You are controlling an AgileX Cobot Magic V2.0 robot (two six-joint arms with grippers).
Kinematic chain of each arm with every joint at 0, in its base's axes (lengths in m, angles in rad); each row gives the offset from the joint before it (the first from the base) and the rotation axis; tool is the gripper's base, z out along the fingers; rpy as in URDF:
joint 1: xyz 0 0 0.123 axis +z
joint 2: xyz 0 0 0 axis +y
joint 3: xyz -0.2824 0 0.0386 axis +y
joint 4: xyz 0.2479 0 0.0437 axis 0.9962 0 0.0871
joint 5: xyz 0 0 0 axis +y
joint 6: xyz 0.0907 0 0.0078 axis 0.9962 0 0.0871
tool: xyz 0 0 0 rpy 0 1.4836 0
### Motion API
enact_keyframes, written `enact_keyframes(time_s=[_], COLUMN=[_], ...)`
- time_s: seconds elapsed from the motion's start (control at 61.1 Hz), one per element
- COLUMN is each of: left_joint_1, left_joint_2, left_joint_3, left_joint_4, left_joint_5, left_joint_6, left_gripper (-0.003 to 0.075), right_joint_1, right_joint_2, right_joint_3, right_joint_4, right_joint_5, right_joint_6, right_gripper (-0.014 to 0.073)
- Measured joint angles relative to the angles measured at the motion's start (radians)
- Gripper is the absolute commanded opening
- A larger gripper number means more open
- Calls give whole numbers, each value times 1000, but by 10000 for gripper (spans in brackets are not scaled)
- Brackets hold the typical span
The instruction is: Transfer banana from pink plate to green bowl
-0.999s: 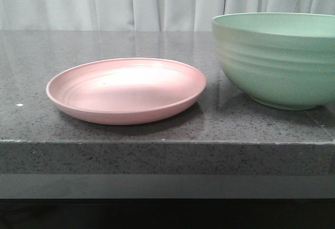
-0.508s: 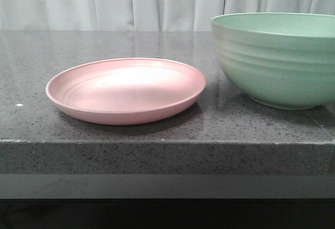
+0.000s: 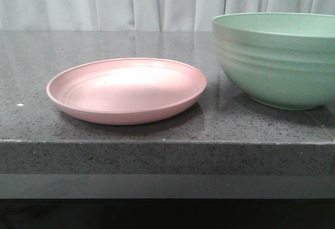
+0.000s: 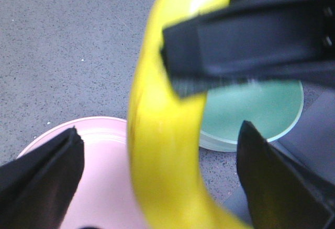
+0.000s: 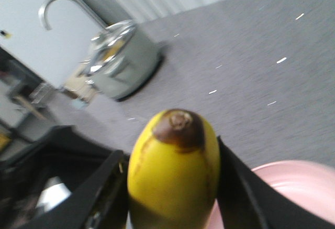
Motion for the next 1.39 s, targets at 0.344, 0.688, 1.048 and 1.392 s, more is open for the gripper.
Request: enact_keyframes(time_s=[0.344, 0.688, 1.048, 1.392], left_joint_1=[0, 0, 0, 0], left_joint_2=[0, 0, 0, 0], left_joint_3=[0, 0, 0, 0], left_joint_4=[0, 0, 0, 0], left_joint_5=[0, 0, 0, 0], left_joint_6=[0, 0, 1, 1], left_gripper=[587, 587, 587, 587], right_joint_1=[-268, -300, -300, -300], right_joint_2=[0, 111, 176, 176], right_joint_3=[-74, -76, -76, -76], right_joint_4=[-351, -559, -631, -632], right_joint_5=[45, 147, 190, 184], right_joint_6=[-8, -10, -11, -9], right_gripper=[197, 271, 384, 470])
